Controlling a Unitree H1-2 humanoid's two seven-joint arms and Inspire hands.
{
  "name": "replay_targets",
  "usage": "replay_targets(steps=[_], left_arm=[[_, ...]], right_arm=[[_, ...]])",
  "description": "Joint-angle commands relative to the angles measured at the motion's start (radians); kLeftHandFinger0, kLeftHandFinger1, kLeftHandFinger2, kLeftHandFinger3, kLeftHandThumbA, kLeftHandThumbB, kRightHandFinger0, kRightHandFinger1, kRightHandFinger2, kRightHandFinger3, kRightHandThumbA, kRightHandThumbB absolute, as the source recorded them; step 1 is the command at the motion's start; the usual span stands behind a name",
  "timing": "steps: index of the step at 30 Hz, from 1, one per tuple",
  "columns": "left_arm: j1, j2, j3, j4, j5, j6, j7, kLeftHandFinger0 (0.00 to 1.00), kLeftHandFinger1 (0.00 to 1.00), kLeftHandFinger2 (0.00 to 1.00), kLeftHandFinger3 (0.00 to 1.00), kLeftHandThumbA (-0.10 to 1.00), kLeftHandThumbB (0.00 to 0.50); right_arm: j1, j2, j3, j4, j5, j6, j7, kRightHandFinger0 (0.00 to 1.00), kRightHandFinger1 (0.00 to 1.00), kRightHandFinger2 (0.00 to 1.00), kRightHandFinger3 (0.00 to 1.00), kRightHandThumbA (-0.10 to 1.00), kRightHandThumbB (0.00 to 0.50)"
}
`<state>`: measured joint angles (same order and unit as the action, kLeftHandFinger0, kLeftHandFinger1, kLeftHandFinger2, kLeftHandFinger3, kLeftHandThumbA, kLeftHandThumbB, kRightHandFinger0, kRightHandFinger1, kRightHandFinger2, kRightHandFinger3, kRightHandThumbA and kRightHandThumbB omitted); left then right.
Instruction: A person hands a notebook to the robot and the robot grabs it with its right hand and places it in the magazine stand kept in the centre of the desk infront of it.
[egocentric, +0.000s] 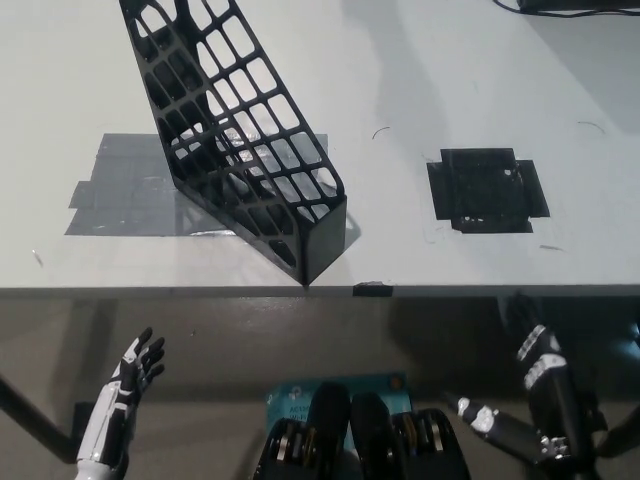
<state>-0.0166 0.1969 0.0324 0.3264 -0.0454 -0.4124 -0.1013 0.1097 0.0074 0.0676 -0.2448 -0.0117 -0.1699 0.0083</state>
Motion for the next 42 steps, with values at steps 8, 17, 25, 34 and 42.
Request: replay_targets(steps=[8, 17, 25, 34, 42], left_arm=[[-0.021, 0.025, -0.004, -0.002, 0.048, -0.058, 0.000, 1.00, 1.00, 1.00, 1.00, 1.00, 0.500], [-0.029, 0.028, -0.005, 0.004, 0.054, -0.058, 0.000, 1.00, 1.00, 1.00, 1.00, 1.00, 0.500], [-0.033, 0.034, -0.007, 0.002, 0.071, -0.058, 0.000, 1.00, 1.00, 1.00, 1.00, 1.00, 0.500], [-0.050, 0.042, -0.002, 0.007, 0.087, -0.057, 0.008, 1.00, 1.00, 1.00, 1.00, 1.00, 0.500], [-0.056, 0.042, -0.004, 0.011, 0.094, -0.058, 0.011, 1.00, 1.00, 1.00, 1.00, 1.00, 0.500]], right_arm=[[-0.151, 0.031, -0.025, -0.142, -0.085, 0.044, -0.040, 1.00, 1.00, 1.00, 1.00, 1.00, 0.166], [-0.238, 0.051, -0.033, -0.118, -0.117, 0.122, -0.056, 1.00, 1.00, 1.00, 1.00, 1.00, 0.268], [-0.274, 0.050, -0.043, -0.067, -0.140, 0.123, -0.074, 1.00, 1.00, 1.00, 1.00, 1.00, 0.262], [-0.330, 0.047, -0.067, -0.056, -0.111, 0.144, -0.076, 1.00, 1.00, 1.00, 1.00, 1.00, 0.281], [-0.414, 0.048, -0.079, 0.021, -0.113, 0.175, -0.084, 1.00, 1.00, 1.00, 1.00, 1.00, 0.306]])
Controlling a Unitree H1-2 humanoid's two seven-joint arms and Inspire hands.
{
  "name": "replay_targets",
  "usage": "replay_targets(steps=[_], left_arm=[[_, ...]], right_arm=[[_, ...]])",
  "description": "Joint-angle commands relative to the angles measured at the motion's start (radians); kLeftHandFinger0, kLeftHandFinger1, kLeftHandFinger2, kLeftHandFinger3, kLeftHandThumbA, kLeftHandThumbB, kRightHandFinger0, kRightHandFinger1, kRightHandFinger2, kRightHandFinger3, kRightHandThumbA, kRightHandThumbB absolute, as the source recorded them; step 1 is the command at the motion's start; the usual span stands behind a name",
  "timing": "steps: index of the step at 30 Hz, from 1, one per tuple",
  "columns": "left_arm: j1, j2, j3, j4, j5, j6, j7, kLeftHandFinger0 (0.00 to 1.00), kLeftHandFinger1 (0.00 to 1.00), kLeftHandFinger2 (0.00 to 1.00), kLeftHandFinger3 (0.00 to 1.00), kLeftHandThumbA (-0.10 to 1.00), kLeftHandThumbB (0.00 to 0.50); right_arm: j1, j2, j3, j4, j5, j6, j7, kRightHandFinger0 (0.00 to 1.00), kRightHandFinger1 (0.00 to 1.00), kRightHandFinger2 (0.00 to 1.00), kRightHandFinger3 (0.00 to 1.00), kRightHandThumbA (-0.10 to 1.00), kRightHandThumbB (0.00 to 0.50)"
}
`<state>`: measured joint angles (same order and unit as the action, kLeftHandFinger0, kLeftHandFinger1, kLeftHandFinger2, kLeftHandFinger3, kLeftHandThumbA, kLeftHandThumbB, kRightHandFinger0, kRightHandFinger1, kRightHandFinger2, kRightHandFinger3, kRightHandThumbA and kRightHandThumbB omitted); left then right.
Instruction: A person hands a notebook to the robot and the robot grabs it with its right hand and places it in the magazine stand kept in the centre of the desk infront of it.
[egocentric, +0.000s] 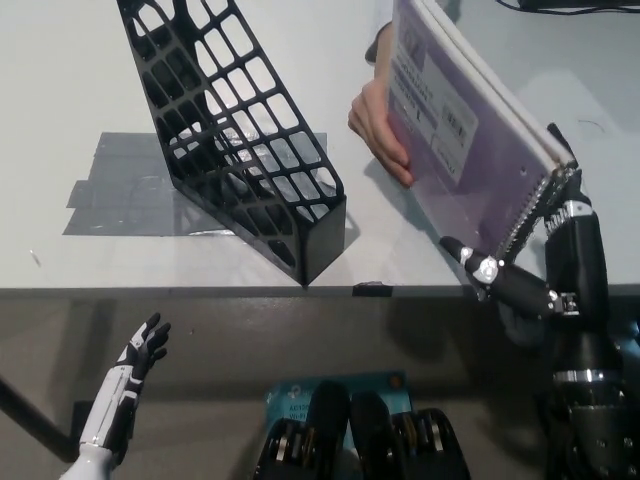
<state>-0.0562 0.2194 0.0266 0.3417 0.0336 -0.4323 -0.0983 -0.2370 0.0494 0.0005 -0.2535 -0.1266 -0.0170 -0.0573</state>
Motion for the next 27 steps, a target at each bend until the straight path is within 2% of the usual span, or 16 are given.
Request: replay_targets(steps=[1, 2, 8, 10, 13, 15, 16, 18, 19, 20, 21, 22, 23, 25, 26, 27], left_arm=[[-0.018, 0.020, 0.002, -0.004, 0.018, -0.038, 0.010, 1.00, 1.00, 1.00, 1.00, 1.00, 0.500], [-0.020, 0.021, 0.002, -0.005, 0.018, -0.038, 0.010, 1.00, 1.00, 1.00, 1.00, 1.00, 0.500], [-0.035, 0.022, 0.002, -0.005, 0.023, -0.038, 0.008, 1.00, 1.00, 1.00, 1.00, 1.00, 0.500], [-0.038, 0.024, 0.002, -0.010, 0.018, -0.038, 0.004, 1.00, 1.00, 1.00, 1.00, 1.00, 0.500], [-0.040, 0.024, 0.001, -0.015, 0.017, -0.038, 0.003, 1.00, 1.00, 1.00, 1.00, 1.00, 0.500], [-0.041, 0.027, 0.001, -0.017, 0.014, -0.038, -0.001, 1.00, 1.00, 1.00, 1.00, 1.00, 0.500], [-0.042, 0.028, 0.001, -0.017, 0.014, -0.038, -0.001, 1.00, 1.00, 1.00, 1.00, 1.00, 0.500], [-0.045, 0.030, 0.002, -0.016, 0.015, -0.038, 0.000, 1.00, 1.00, 1.00, 1.00, 1.00, 0.500], [-0.048, 0.031, 0.002, -0.015, 0.015, -0.038, 0.000, 1.00, 1.00, 1.00, 1.00, 1.00, 0.500], [-0.050, 0.031, 0.003, -0.015, 0.015, -0.038, 0.001, 1.00, 1.00, 1.00, 1.00, 1.00, 0.500], [-0.049, 0.030, 0.003, -0.017, 0.014, -0.037, 0.001, 1.00, 1.00, 1.00, 1.00, 1.00, 0.500], [-0.048, 0.029, 0.004, -0.018, 0.011, -0.036, 0.000, 1.00, 1.00, 1.00, 1.00, 1.00, 0.500], [-0.048, 0.029, 0.004, -0.017, 0.010, -0.037, 0.000, 1.00, 1.00, 1.00, 1.00, 1.00, 0.500], [-0.056, 0.032, 0.005, -0.011, 0.003, -0.038, -0.003, 1.00, 1.00, 1.00, 1.00, 1.00, 0.500], [-0.058, 0.033, 0.006, -0.010, 0.005, -0.038, -0.002, 1.00, 1.00, 1.00, 1.00, 1.00, 0.500], [-0.059, 0.033, 0.005, -0.009, 0.007, -0.038, -0.001, 1.00, 1.00, 1.00, 1.00, 1.00, 0.500]], right_arm=[[-0.078, 0.004, -0.012, 0.044, 0.001, 0.022, -0.018, 1.00, 1.00, 1.00, 1.00, 1.00, 0.313], [-0.096, 0.004, -0.012, 0.066, 0.005, 0.020, -0.017, 1.00, 1.00, 1.00, 1.00, 1.00, 0.306], [-0.165, 0.002, -0.009, 0.163, 0.000, 0.014, -0.021, 1.00, 1.00, 1.00, 1.00, 1.00, 0.350], [-0.190, -0.004, -0.001, 0.217, -0.013, 0.011, -0.022, 1.00, 1.00, 1.00, 1.00, 1.00, 0.308], [-0.214, -0.004, 0.002, 0.283, -0.027, 0.002, -0.034, 1.00, 1.00, 1.00, 1.00, 1.00, 0.321], [-0.228, -0.003, 0.001, 0.314, -0.023, 0.008, -0.036, 1.00, 1.00, 1.00, 1.00, 1.00, 0.300], [-0.240, -0.002, 0.001, 0.342, -0.030, 0.004, -0.045, 1.00, 1.00, 1.00, 1.00, 1.00, 0.247], [-0.253, 0.000, 0.003, 0.369, -0.063, 0.015, -0.076, 1.00, 1.00, 1.00, 1.00, 0.96, 0.213], [-0.262, -0.001, 0.003, 0.384, -0.085, 0.004, -0.099, 0.85, 0.93, 1.00, 1.00, 0.93, 0.133], [-0.268, -0.003, 0.003, 0.394, -0.100, -0.004, -0.114, 0.56, 0.65, 0.74, 0.78, 0.91, 0.110], [-0.273, -0.004, 0.004, 0.399, -0.114, -0.005, -0.127, 0.15, 0.24, 0.32, 0.41, 0.91, 0.056], [-0.277, -0.002, 0.005, 0.404, -0.133, -0.005, -0.147, 0.01, 0.01, 0.03, 0.05, 0.91, 0.012], [-0.282, 0.007, 0.003, 0.406, -0.149, -0.009, -0.173, 0.00, 0.00, 0.01, 0.01, 0.89, 0.002], [-0.291, 0.012, 0.001, 0.414, -0.151, -0.019, -0.189, 0.00, 0.00, 0.02, 0.01, 0.88, 0.000], [-0.292, 0.014, -0.001, 0.416, -0.148, -0.022, -0.191, 0.00, 0.00, 0.08, 0.07, 0.89, 0.000], [-0.293, 0.016, -0.002, 0.416, -0.141, -0.024, -0.193, 0.00, 0.01, 0.21, 0.17, 0.93, 0.000]])
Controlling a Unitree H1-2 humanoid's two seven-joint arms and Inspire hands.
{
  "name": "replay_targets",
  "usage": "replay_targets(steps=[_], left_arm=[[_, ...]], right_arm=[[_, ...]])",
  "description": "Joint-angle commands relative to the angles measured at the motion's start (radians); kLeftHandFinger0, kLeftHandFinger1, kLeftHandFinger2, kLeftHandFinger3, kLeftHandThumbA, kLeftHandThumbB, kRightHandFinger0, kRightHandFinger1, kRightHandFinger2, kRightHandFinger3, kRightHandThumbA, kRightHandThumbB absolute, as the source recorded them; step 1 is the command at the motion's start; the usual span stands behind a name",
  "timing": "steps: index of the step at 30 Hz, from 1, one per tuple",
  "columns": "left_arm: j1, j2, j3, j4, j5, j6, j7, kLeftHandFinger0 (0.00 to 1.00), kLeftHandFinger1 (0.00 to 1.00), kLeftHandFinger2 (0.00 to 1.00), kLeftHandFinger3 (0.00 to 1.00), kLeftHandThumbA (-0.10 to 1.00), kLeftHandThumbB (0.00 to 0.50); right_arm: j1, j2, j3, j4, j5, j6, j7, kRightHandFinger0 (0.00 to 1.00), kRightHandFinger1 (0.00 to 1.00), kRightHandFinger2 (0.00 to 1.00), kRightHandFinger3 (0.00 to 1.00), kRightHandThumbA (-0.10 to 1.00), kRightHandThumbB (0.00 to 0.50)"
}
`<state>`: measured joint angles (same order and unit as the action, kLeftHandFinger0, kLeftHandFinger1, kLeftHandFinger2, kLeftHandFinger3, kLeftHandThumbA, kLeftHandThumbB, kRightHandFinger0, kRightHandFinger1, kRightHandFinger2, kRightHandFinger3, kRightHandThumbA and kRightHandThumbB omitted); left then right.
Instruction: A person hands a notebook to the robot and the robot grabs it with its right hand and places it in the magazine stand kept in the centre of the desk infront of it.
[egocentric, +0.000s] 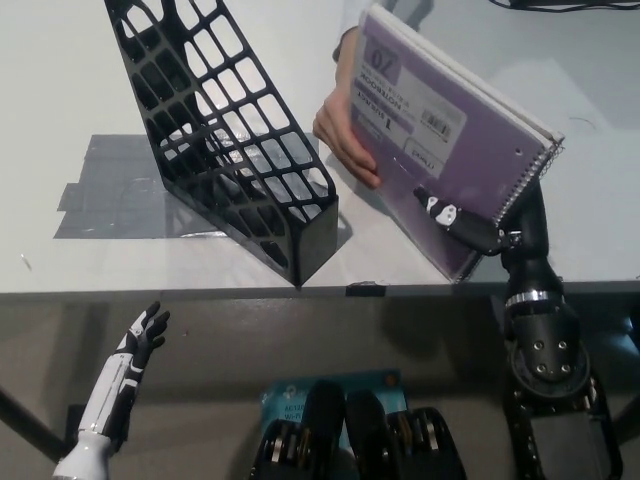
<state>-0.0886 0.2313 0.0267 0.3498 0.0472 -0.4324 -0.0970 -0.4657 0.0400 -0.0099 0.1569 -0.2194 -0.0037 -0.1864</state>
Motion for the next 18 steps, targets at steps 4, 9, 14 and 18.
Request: replay_targets(steps=[4, 9, 14, 18], left_arm=[[-0.032, 0.024, 0.003, -0.017, -0.004, -0.038, -0.004, 1.00, 1.00, 1.00, 1.00, 1.00, 0.500], [-0.036, 0.023, 0.005, -0.013, -0.008, -0.037, -0.003, 1.00, 1.00, 1.00, 1.00, 1.00, 0.500], [-0.046, 0.024, 0.003, -0.011, -0.004, -0.037, -0.003, 1.00, 1.00, 1.00, 1.00, 1.00, 0.500], [-0.055, 0.024, 0.003, -0.014, -0.008, -0.032, -0.007, 1.00, 1.00, 1.00, 1.00, 1.00, 0.500]], right_arm=[[-0.066, 0.023, 0.008, 0.005, -0.042, -0.051, -0.071, 0.00, 0.02, 0.37, 0.47, 0.97, 0.000], [-0.070, 0.038, -0.010, -0.011, -0.011, -0.063, -0.090, 0.00, 0.08, 0.45, 0.55, 0.95, 0.000], [-0.077, 0.058, -0.040, -0.070, 0.080, -0.036, -0.055, 0.00, 0.19, 0.54, 0.58, 0.96, 0.004], [-0.086, 0.070, -0.060, -0.188, 0.200, 0.040, 0.003, 0.00, 0.04, 0.31, 0.31, 0.99, 0.008]])
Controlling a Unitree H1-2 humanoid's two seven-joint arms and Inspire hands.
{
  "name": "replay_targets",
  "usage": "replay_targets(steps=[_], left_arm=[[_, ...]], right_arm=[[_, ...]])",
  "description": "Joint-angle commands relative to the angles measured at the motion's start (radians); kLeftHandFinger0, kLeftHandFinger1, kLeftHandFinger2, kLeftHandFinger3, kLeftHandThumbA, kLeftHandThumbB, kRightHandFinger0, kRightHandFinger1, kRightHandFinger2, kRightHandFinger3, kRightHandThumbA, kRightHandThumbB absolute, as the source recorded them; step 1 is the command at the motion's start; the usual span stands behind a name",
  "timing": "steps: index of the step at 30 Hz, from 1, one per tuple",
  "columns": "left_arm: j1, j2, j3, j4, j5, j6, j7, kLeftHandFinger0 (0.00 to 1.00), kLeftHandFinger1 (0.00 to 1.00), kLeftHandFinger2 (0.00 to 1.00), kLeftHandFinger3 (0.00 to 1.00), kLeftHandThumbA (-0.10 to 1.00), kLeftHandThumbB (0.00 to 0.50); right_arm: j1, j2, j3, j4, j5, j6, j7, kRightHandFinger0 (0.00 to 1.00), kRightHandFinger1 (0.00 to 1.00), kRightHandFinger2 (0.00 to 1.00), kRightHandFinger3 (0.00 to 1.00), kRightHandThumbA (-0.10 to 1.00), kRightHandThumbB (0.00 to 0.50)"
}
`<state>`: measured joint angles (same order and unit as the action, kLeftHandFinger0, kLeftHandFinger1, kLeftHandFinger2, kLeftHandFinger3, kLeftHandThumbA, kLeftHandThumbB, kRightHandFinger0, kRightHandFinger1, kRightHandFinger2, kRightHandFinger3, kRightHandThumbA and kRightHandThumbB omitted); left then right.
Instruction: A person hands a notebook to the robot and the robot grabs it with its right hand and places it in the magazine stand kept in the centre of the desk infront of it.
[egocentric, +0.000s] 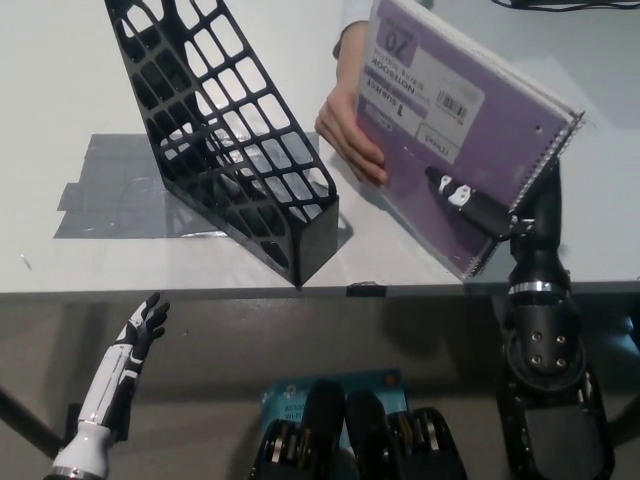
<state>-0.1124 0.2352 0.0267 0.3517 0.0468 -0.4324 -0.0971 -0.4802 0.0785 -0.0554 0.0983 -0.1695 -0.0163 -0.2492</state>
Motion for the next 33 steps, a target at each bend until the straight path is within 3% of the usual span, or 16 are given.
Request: replay_targets(steps=[1, 4, 5, 10, 12, 15, 18, 33], left_arm=[[-0.035, 0.021, 0.003, -0.015, -0.008, -0.031, -0.007, 1.00, 1.00, 1.00, 1.00, 1.00, 0.500], [-0.036, 0.021, 0.003, -0.013, -0.009, -0.031, -0.008, 1.00, 1.00, 1.00, 1.00, 1.00, 0.500], [-0.037, 0.022, 0.002, -0.012, -0.005, -0.034, -0.007, 1.00, 1.00, 1.00, 1.00, 1.00, 0.500], [-0.042, 0.024, 0.000, -0.007, -0.006, -0.037, -0.010, 1.00, 1.00, 1.00, 1.00, 1.00, 0.500], [-0.045, 0.025, 0.001, -0.009, -0.004, -0.033, -0.008, 1.00, 1.00, 1.00, 1.00, 1.00, 0.500], [-0.045, 0.024, 0.002, -0.011, -0.009, -0.032, -0.009, 1.00, 1.00, 1.00, 1.00, 1.00, 0.500], [-0.049, 0.025, 0.001, -0.007, -0.006, -0.034, -0.009, 1.00, 1.00, 1.00, 1.00, 1.00, 0.500], [-0.064, 0.033, -0.001, 0.001, -0.017, -0.035, -0.021, 1.00, 1.00, 1.00, 1.00, 1.00, 0.500]], right_arm=[[-0.073, 0.031, -0.015, -0.158, 0.162, 0.074, 0.072, 0.00, 0.01, 0.26, 0.27, 1.00, 0.010], [-0.080, 0.040, -0.021, -0.230, 0.213, 0.116, 0.083, 0.00, 0.00, 0.03, 0.07, 1.00, 0.044], [-0.086, 0.044, -0.026, -0.272, 0.251, 0.140, 0.090, 0.00, 0.00, 0.00, 0.00, 1.00, 0.064], [-0.114, 0.063, -0.040, -0.390, 0.313, 0.202, 0.074, 0.00, 0.00, 0.00, 0.00, 1.00, 0.087], [-0.124, 0.066, -0.039, -0.418, 0.312, 0.211, 0.066, 0.00, 0.00, 0.00, 0.00, 1.00, 0.066], [-0.130, 0.077, -0.045, -0.440, 0.327, 0.225, 0.053, 0.00, 0.00, 0.00, 0.00, 0.97, 0.096], [-0.132, 0.079, -0.048, -0.443, 0.330, 0.224, 0.049, 0.00, 0.00, 0.00, 0.00, 0.96, 0.072], [-0.157, 0.075, -0.050, -0.424, 0.310, 0.191, 0.039, 0.00, 0.00, 0.00, 0.00, 0.93, 0.059]])
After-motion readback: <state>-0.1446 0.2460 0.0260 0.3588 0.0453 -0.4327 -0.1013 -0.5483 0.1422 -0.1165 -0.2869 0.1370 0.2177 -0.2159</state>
